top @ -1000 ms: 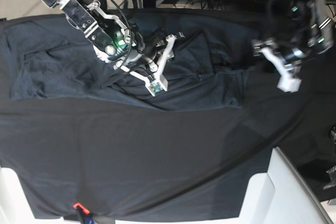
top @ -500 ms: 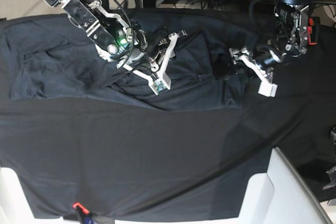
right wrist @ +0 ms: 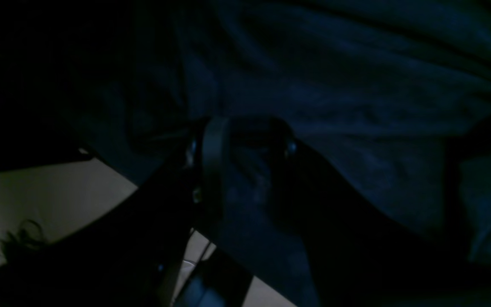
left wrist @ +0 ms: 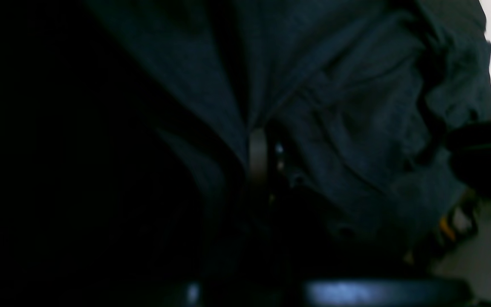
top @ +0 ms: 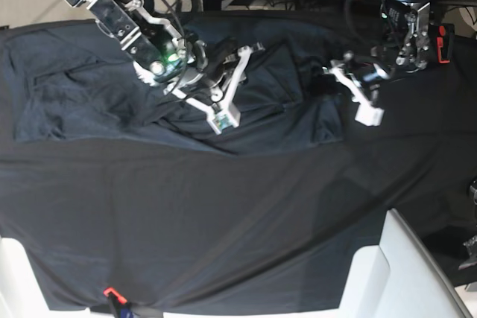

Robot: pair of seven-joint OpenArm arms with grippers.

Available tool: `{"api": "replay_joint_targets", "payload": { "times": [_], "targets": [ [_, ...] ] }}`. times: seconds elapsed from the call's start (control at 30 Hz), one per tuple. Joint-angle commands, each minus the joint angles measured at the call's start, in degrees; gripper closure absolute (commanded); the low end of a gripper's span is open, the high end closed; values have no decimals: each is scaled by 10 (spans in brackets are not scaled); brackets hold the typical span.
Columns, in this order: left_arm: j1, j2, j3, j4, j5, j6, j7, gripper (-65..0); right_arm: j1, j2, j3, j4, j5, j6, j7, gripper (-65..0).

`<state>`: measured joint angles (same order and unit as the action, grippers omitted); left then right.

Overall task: Fold the T-shirt properly
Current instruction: 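Grasp the shirt with both grippers and fold it toward the collar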

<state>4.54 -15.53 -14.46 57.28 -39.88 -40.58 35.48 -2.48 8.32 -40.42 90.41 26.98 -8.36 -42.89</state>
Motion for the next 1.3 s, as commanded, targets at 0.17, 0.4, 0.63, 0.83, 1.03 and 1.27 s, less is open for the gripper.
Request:
{"api": "replay_joint_targets", "payload": {
  "times": [0.17,0.4,0.63,0.83,1.03,1.27],
  "targets": [
    [-1,-51,-66,12,45,6,3,0,-23,0,82,11,1,2,9,-147],
    [20,-58,-71,74,84,6,3,0,-31,0,130,11,2,2,9,-146],
    [91,-22,-48,271,169,6,3,0,-31,0,145,11,2,2,9,-146],
    [119,19,49,431,240,76,90,0,-31,-1,182,11,2,3,9,-146],
    [110,72,127,477,280,122,120,0,-40,-1,268,12,3,4,9,-146],
    [69,90,257,474,290,169,121,0,-59,0,332,24,3,17,8,-146]
  ]
}}
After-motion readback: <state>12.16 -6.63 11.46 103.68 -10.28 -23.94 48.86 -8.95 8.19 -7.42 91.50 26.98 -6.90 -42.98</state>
